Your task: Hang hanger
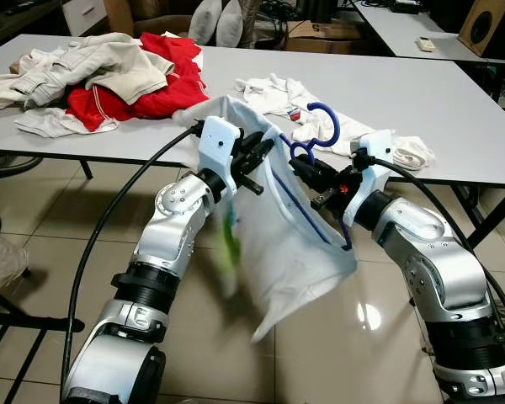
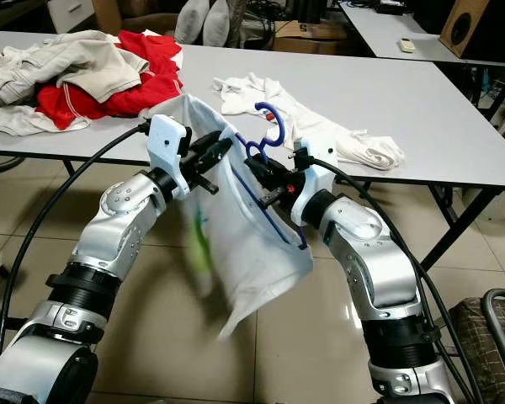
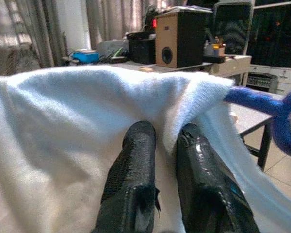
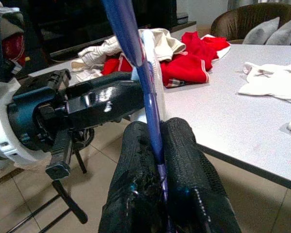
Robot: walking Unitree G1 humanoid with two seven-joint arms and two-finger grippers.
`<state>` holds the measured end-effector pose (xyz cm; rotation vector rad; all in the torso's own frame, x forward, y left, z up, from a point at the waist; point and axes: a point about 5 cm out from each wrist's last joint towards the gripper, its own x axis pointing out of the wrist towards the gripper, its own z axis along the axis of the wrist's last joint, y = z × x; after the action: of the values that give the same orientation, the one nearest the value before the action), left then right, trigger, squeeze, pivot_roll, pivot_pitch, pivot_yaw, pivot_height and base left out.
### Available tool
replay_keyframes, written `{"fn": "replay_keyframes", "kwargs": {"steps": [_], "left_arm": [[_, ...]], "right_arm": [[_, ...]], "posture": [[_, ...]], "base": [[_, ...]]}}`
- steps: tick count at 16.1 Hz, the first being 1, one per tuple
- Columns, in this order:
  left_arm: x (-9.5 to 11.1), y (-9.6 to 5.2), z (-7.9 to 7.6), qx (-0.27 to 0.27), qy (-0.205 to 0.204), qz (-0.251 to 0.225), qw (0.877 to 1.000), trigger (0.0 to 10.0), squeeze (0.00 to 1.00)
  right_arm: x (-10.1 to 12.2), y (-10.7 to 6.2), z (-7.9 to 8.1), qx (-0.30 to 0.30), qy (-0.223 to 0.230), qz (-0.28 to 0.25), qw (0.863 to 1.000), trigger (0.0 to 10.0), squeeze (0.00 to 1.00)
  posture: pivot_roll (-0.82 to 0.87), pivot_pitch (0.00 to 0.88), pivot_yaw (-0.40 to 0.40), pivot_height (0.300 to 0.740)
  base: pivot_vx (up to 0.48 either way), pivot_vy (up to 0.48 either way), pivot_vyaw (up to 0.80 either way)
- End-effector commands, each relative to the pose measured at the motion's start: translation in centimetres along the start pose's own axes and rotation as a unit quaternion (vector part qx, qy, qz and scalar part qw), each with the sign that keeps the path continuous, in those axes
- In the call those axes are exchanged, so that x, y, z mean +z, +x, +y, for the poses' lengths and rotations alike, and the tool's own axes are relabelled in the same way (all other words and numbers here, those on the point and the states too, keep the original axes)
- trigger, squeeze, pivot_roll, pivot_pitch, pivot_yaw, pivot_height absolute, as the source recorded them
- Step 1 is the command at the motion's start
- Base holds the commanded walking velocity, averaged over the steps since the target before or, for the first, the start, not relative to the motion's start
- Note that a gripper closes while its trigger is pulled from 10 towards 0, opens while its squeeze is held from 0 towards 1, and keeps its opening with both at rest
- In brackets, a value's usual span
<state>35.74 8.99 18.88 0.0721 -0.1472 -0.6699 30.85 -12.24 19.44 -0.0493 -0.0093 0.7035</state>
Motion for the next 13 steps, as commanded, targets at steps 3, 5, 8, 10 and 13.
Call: {"fn": "replay_keyframes", "kwargs": {"steps": [3, 5, 8, 10, 13], "left_arm": [[0.8, -1.7, 1.2, -0.012, 0.015, -0.006, 1.0, 0.0, 0.0], [1.5, -2.3, 2.1, -0.006, 0.014, -0.015, 1.0, 0.0, 0.0], [3.9, -3.5, 6.5, 0.095, 0.031, -0.036, 0.994, 0.0, 0.0], [4.9, -3.3, 8.6, 0.143, 0.063, -0.024, 0.987, 0.0, 0.0], [4.4, -3.1, 10.9, 0.168, 0.153, 0.064, 0.972, 0.0, 0.0]], "right_arm": [[-0.7, 0.0, -0.8, -0.02, -0.015, 0.042, 0.999, 10.0, 0.0], [-1.2, -0.2, -0.8, -0.017, -0.017, 0.053, 0.998, 10.0, 0.0], [-1.9, -1.2, -0.1, 0.035, -0.036, 0.072, 0.996, 10.0, 0.0], [-1.9, -1.8, 0.9, 0.083, -0.049, 0.073, 0.993, 10.0, 0.0], [-1.2, -2.4, 1.3, 0.102, -0.049, 0.062, 0.992, 10.0, 0.0]], "posture": [[-0.15, 0.0, -0.018, 0.74], [-0.15, 0.0, -0.025, 0.74], [-0.13, 0.0, -0.04, 0.74], [-0.13, 0.0, -0.041, 0.74], [-0.13, 0.0, -0.026, 0.74]], "base": [[0.0, 0.0, 0.0], [0.0, 0.0, 0.0], [0.0, 0.0, 0.0], [0.0, 0.0, 0.0], [0.0, 0.0, 0.0]]}}
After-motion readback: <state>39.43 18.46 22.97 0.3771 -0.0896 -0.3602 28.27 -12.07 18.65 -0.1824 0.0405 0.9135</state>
